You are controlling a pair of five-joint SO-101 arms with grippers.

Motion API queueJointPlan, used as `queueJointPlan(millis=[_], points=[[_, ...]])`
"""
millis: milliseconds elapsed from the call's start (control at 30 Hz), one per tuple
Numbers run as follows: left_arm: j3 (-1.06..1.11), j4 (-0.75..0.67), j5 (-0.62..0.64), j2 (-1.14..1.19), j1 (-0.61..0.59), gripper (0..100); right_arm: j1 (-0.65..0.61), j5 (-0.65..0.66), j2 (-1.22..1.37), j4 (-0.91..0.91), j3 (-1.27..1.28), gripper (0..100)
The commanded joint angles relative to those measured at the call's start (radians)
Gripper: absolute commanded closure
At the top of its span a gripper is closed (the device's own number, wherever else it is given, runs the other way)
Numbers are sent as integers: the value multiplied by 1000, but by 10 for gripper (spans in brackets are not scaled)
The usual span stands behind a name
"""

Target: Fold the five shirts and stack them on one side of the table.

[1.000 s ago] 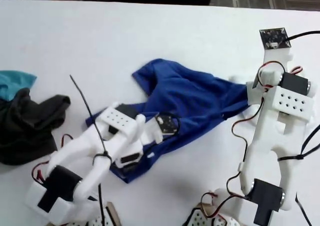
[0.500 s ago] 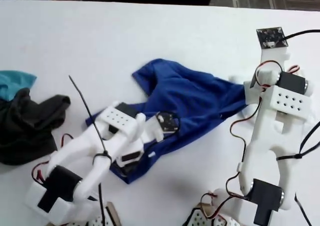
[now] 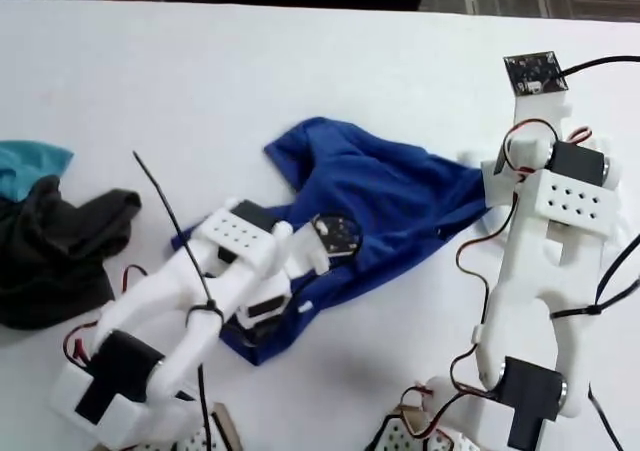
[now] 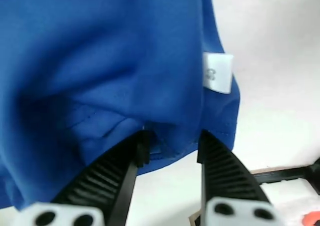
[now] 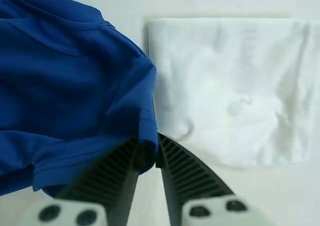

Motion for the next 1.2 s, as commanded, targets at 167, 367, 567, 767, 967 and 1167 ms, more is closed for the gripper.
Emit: queueJointPlan(millis=[167,367,567,767,967,1167], points=[[-16,-3,84,-38,140,819,-12,-9,-54,2,-6,978],[-8,-6,80,-37,140,819,-8,-9,-54,8,-6,978],[-16,-6,64,-38,91,916,-8,-9,-59,5,11,978],[-28,3,38,-46,60,973,-10,-9,-56,-13,54,978],[-289,209,-51,-46,-101,975,-35,0,-67,-119,8,978],[-839,468,-91,-51,-261,976,-38,-2,-73,-44,-338,978]])
